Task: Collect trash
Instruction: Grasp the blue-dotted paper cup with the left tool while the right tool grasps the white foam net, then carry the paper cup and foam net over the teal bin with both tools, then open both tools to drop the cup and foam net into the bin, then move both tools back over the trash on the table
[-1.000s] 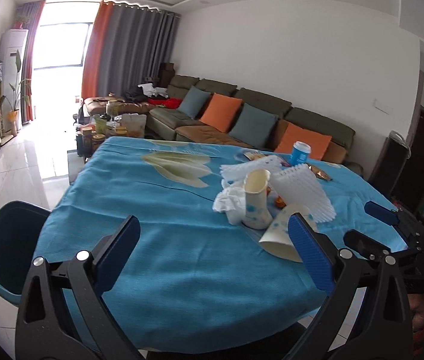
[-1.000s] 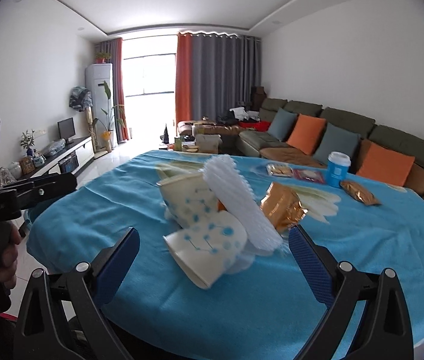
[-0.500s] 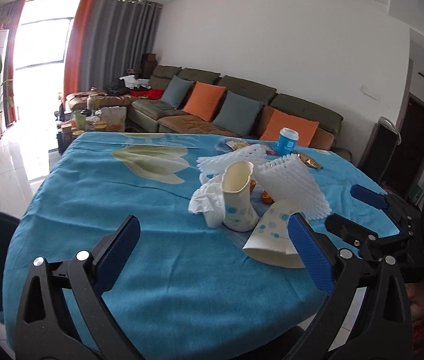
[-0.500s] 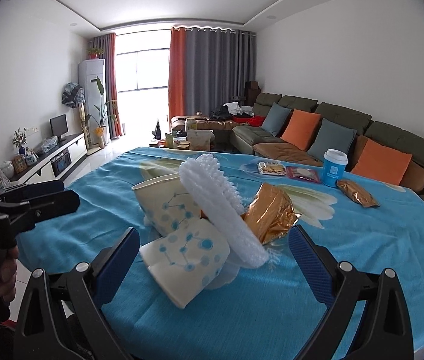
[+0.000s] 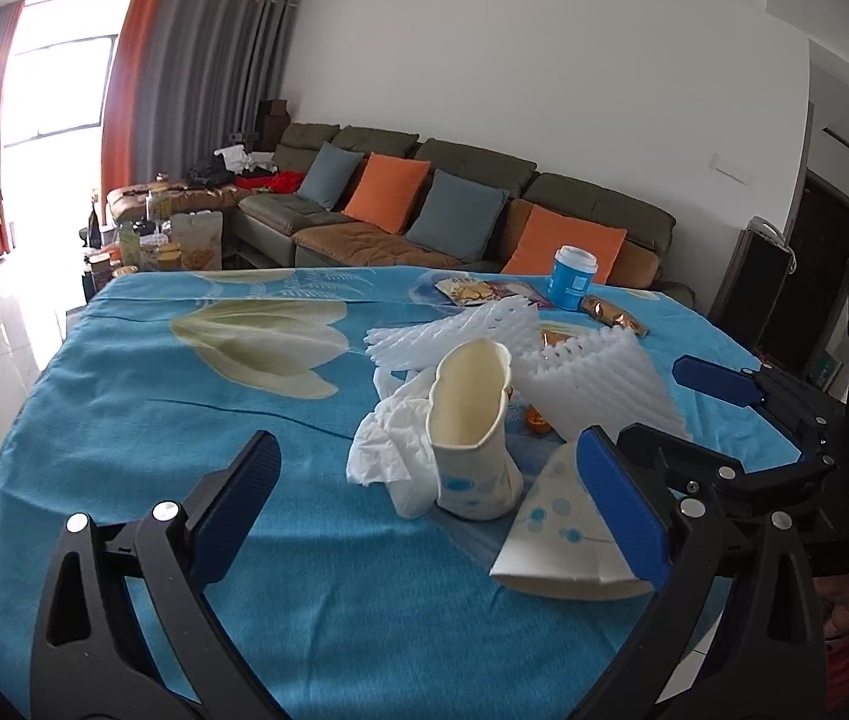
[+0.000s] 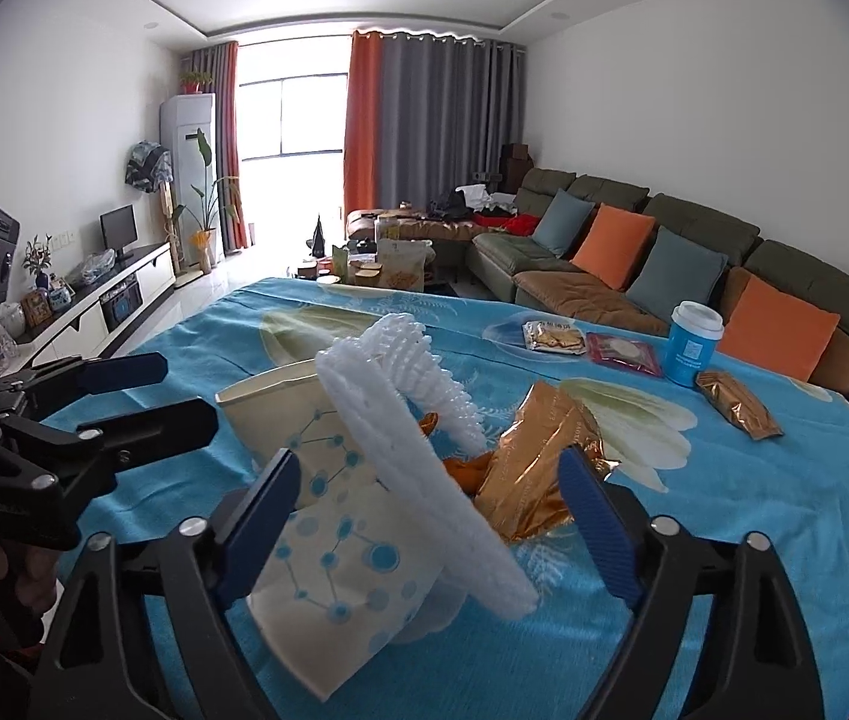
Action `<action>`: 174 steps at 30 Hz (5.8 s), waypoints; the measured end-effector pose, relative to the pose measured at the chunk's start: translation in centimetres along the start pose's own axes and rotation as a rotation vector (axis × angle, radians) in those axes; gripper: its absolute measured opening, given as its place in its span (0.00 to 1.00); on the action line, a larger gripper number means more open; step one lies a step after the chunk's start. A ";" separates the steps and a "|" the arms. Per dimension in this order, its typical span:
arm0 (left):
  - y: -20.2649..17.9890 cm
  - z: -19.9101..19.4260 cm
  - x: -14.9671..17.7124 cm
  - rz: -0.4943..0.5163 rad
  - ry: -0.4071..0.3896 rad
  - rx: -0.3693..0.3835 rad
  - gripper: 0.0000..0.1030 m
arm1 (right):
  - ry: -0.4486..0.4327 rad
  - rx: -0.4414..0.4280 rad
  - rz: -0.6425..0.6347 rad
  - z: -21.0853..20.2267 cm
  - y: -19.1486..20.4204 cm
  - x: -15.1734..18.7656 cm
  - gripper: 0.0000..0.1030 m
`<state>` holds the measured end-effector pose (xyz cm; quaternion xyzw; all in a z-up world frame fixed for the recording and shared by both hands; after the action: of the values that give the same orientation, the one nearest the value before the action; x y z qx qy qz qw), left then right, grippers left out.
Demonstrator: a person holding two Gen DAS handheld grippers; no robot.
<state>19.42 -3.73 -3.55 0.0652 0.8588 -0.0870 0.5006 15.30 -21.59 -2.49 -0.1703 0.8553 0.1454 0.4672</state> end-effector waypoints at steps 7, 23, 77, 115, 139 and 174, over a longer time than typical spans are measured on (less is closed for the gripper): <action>0.0 2.8 0.0 -0.011 0.048 0.036 0.81 | 0.031 -0.026 0.011 1.1 -0.5 -0.4 0.63; -0.8 5.2 0.8 0.025 0.102 0.106 0.28 | 0.059 -0.076 0.060 1.0 -0.8 -0.2 0.12; 10.4 -24.4 3.6 -0.128 -0.226 -0.405 0.22 | 0.023 -0.512 -0.070 1.2 16.9 -5.6 0.11; 25.9 -27.7 12.7 -0.358 -0.029 -0.655 0.22 | 0.384 -0.734 -0.292 12.1 38.3 -2.7 0.11; 31.5 -14.8 16.9 -0.444 0.145 -0.627 0.24 | 0.622 -0.664 -0.323 17.6 41.6 0.5 0.21; 25.3 -21.2 9.5 -0.336 0.036 -0.756 0.94 | 0.220 -0.600 -0.160 8.6 28.4 -6.2 0.90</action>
<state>1.84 25.76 -3.70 -0.2628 0.8376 0.1554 0.4531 12.75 8.39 0.88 -0.3818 0.8036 0.3343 0.3110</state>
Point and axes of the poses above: each gripper's, at about its wrist camera, not at the fingertips, and z roughly the way its jaws point, y to its left, x to its underside, the point moved 3 cm from there along z, roughly the way its jaws point, and after that the axes turned 7 degrees about z, right-handed, at the moved point
